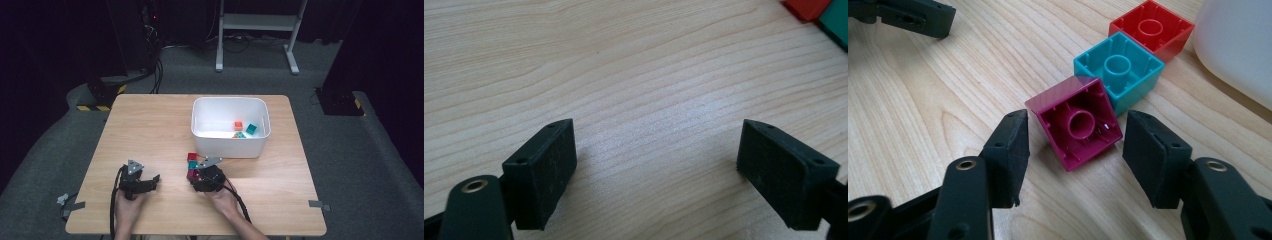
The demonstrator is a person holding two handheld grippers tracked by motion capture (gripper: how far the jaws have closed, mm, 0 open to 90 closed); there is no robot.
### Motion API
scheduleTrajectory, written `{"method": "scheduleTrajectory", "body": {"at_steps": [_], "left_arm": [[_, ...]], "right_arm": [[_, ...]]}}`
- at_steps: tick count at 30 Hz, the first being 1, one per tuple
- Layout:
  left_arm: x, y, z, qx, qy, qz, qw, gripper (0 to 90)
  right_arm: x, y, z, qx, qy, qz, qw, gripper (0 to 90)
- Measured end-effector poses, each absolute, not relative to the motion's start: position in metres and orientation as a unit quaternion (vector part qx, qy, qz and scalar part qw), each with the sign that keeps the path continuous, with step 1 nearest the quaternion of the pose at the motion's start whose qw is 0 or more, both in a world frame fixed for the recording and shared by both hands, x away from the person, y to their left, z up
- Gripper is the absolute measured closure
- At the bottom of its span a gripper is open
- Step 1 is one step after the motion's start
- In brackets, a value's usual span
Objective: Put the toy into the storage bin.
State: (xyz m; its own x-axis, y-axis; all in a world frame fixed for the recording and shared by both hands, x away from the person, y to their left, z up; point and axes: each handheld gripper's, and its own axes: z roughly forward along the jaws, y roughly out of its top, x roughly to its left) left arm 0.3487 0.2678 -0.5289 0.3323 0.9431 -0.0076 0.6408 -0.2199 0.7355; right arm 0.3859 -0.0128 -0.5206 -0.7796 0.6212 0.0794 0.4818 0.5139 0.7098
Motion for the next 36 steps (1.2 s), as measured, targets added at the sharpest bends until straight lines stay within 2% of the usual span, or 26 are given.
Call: {"method": "scheduleTrajectory", "body": {"at_steps": [11, 27, 36], "left_arm": [[0.3488, 0.2678, -0.5289, 0.747, 0.530, 0.229, 0.330, 16.2], [0.3488, 0.2678, -0.5289, 0.747, 0.530, 0.229, 0.330, 16.2], [0.3488, 0.2678, -0.5289, 0.747, 0.530, 0.229, 0.330, 16.2]], "right_arm": [[0.3868, -0.0044, -0.5208, 0.318, 0.866, 0.373, 0.097, 39.0], [0.3818, -0.0055, -0.5209, 0.300, 0.872, 0.367, 0.118, 55.8], [0.3797, -0.0090, -0.5195, 0.292, 0.874, 0.370, 0.119, 58.7]]}}
